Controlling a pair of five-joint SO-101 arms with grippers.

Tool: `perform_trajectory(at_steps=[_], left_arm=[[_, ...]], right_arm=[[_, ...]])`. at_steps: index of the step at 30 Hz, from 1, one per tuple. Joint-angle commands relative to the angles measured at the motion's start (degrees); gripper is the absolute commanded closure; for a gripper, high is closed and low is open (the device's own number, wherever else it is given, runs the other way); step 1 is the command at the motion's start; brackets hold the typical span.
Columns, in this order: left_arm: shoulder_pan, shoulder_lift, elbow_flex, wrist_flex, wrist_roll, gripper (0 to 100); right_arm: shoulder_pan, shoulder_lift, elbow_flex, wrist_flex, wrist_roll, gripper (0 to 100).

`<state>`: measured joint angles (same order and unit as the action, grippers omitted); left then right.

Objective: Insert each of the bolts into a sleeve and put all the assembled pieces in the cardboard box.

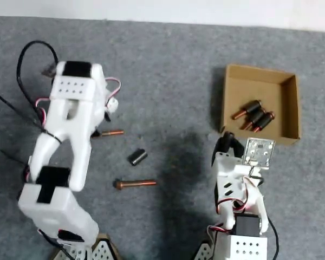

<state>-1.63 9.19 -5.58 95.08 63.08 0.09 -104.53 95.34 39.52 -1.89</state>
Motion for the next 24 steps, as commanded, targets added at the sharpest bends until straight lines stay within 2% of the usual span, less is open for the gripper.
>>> perform_trajectory(at_steps=[1,7,12,16,24], left_arm=[[-0.5,-8.5,14.5,-13.7,1.1,82],[-0.6,-16.7,34.0,-33.7,1.1,82],[-0.6,-21.1,42.7,-45.7,1.1,83],[-0.6,-21.5,44.2,-49.1,1.1,83],[-1.5,-21.4,44.1,-49.2,4.3,83]], right_arm=[[0.3,-0.7,0.7,-2.1,0.7,99.2],[0.3,-0.7,0.7,-2.1,0.7,99.2],[0.3,-0.7,0.7,-2.1,0.7,99.2],[0.3,-0.7,0.7,-2.1,0.7,99.2],[0.3,-0.7,0.7,-2.1,0.7,99.2]])
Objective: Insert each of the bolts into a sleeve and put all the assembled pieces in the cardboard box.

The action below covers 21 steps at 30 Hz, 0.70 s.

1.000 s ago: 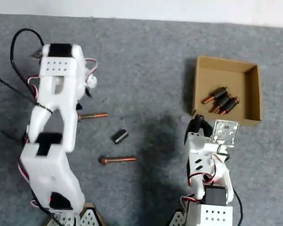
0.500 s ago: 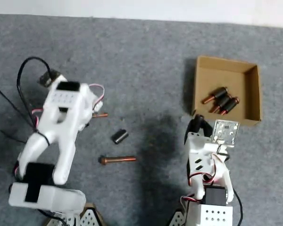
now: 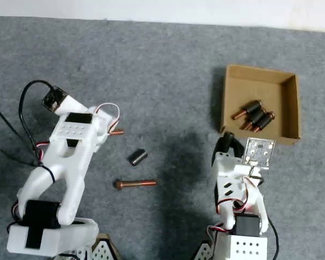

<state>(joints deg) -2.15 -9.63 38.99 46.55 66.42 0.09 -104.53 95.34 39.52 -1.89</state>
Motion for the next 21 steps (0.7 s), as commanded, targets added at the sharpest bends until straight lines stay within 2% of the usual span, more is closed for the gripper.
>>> perform_trajectory(at_steps=[1,16,21], left_arm=[[-1.1,-2.6,-0.5,-0.6,1.0,83],[-1.2,-2.1,0.3,-0.5,1.1,83],[-1.4,5.3,0.0,-0.7,1.1,82]], right_arm=[[0.3,-0.7,0.7,-2.1,0.7,99.2],[0.3,-0.7,0.7,-2.1,0.7,99.2],[0.3,-0.7,0.7,-2.1,0.7,99.2]])
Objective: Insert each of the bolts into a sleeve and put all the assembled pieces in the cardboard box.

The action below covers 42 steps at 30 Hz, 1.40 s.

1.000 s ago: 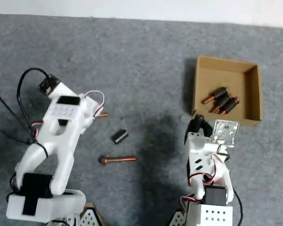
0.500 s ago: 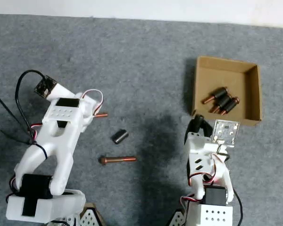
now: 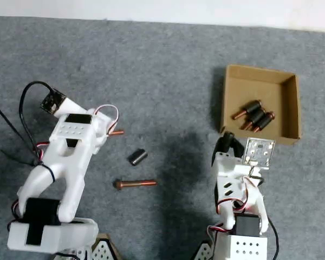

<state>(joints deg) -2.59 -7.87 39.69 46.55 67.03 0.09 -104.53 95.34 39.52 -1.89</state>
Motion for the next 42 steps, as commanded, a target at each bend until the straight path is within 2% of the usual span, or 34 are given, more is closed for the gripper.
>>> perform_trajectory(at_steps=[1,6,15,18,27,34,42], left_arm=[[-1.3,5.2,-1.8,-0.5,0.4,82],[-2.2,9.3,-6.5,0.8,2.0,82],[-2.6,10.1,-7.5,0.5,2.9,82],[-4.1,10.4,-8.4,0.5,5.5,82],[-5.8,11.4,-8.9,0.5,5.4,83],[-5.8,20.6,-13.2,0.8,5.4,83],[-5.8,22.3,-16.0,4.5,5.6,83]], right_arm=[[0.3,-0.7,0.7,-2.1,0.7,99.2],[0.3,-0.7,0.7,-2.1,0.7,99.2],[0.3,-0.7,0.7,-2.1,0.7,99.2],[0.3,-0.7,0.7,-2.1,0.7,99.2],[0.3,-0.7,0.7,-2.1,0.7,99.2],[0.3,-0.7,0.7,-2.1,0.7,99.2],[0.3,-0.7,0.7,-2.1,0.7,99.2]])
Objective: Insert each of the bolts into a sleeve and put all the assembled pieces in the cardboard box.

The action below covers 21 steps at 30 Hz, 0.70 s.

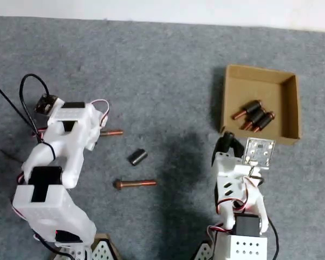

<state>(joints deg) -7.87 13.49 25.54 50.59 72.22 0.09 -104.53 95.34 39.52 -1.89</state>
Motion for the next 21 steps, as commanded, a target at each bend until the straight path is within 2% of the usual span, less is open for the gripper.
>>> perform_trajectory(at_steps=[1,3,7,15,21], left_arm=[[-0.3,0.9,-1.8,0.4,0.4,83],[-0.2,0.9,-1.8,0.4,0.4,85],[-0.6,0.5,-1.7,0.4,0.3,100],[-0.3,0.3,-2.8,2.6,0.1,99],[-0.1,0.3,-10.9,9.5,-8.9,100]], right_arm=[[0.3,-0.7,0.7,-2.1,0.7,99.2],[0.3,-0.7,0.7,-2.1,0.7,99.2],[0.3,-0.7,0.7,-2.1,0.7,99.2],[0.3,-0.7,0.7,-2.1,0.7,99.2],[0.3,-0.7,0.7,-2.1,0.7,99.2]])
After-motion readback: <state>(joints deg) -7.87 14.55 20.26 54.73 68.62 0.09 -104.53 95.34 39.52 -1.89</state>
